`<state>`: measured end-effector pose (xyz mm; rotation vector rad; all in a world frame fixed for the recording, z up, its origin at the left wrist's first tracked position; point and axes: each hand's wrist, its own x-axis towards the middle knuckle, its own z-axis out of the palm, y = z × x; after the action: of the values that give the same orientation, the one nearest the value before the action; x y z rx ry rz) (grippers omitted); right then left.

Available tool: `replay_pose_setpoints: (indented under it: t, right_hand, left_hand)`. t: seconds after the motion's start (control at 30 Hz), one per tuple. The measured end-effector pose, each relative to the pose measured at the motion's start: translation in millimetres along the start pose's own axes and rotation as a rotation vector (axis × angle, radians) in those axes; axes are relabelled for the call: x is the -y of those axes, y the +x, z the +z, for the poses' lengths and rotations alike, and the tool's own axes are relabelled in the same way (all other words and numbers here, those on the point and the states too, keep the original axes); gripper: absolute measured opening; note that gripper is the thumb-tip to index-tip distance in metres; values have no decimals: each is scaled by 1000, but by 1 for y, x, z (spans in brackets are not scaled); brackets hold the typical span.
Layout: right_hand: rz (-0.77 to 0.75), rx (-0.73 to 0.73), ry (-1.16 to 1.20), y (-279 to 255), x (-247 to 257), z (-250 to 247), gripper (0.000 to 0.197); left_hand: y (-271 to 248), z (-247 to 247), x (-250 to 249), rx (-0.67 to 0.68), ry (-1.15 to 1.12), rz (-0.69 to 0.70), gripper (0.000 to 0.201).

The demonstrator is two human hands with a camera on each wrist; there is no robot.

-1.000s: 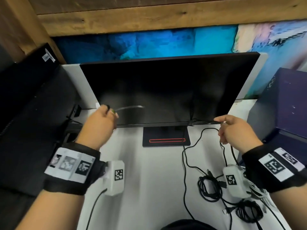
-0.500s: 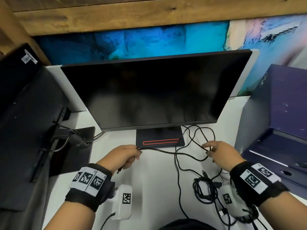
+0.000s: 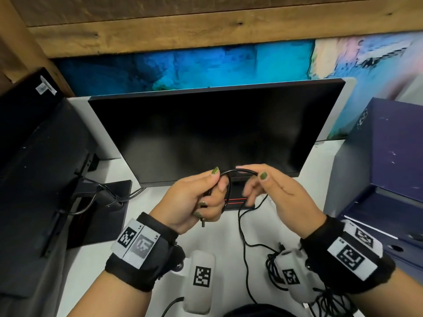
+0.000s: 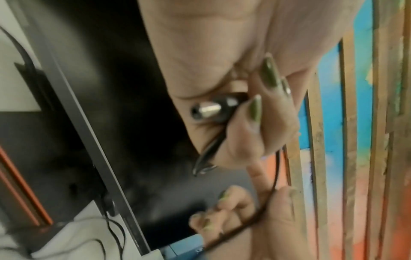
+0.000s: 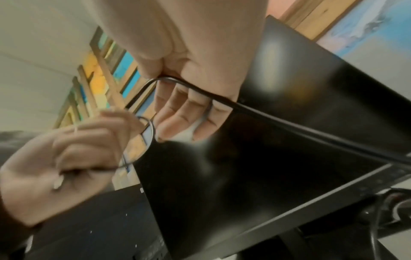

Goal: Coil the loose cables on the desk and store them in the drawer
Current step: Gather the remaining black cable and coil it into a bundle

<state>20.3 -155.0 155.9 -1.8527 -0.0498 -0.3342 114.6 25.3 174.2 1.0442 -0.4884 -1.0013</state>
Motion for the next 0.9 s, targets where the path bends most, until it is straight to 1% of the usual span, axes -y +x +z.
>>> replay_pose_setpoints:
  t: [0.07, 0.13, 0.2, 0.27, 0.33, 0.4, 0.43, 0.5, 0.53, 0.6, 0.63, 0.7, 0.73, 0.77, 0.83, 0.9]
  right_hand:
    - [9, -14, 40, 1, -5, 9, 35]
    - [62, -42, 127, -1, -10, 18, 37]
    - [132, -54, 180, -6, -14, 26, 41]
    - [225, -12, 160, -9, -23, 33, 41]
    - [322, 89, 105, -13, -31, 40, 37]
    - [400, 233, 21, -19, -35, 46, 34]
    - [406, 317, -43, -22, -34, 48, 35]
    - [369, 454, -184, -29, -26, 51, 36]
    - [351, 494, -238, -30, -18, 51, 35]
    - [299, 521, -326, -29, -4, 48, 35]
    - [256, 517, -373, -27, 1, 46, 33]
    - [161, 463, -460, -23, 12, 37, 23]
    - [122, 413, -480, -21, 17, 30, 17]
    - [95, 354, -488, -18, 21, 22, 13]
    - [59, 240, -448, -12, 30, 5, 4]
    - [8, 149, -385, -5, 37, -8, 9]
  left_hand:
    - [-2, 4, -1, 118, -108, 9, 24]
    - [-5, 10, -1, 213, -153, 16, 24]
    - [-6, 16, 0, 290, -175, 35, 25]
    - [-5, 21, 1, 328, -236, 95, 24]
    - [-3, 22, -2, 278, -289, 186, 25]
    - [-2, 23, -3, 152, -261, 273, 26]
    - [-1, 23, -2, 80, -212, 317, 25]
    - [1, 23, 1, -60, -9, 395, 20]
    - [3, 21, 5, -114, 125, 412, 17]
    - [4, 16, 13, -176, 381, 385, 14]
    - [4, 12, 17, -201, 511, 365, 12]
    - [1, 4, 22, -250, 777, 305, 14]
    - [-3, 2, 24, -263, 873, 263, 15]
    - [-5, 0, 27, -261, 917, 226, 15]
    - [-11, 1, 31, -205, 886, 188, 17]
    - [-17, 8, 32, -153, 766, 166, 26]
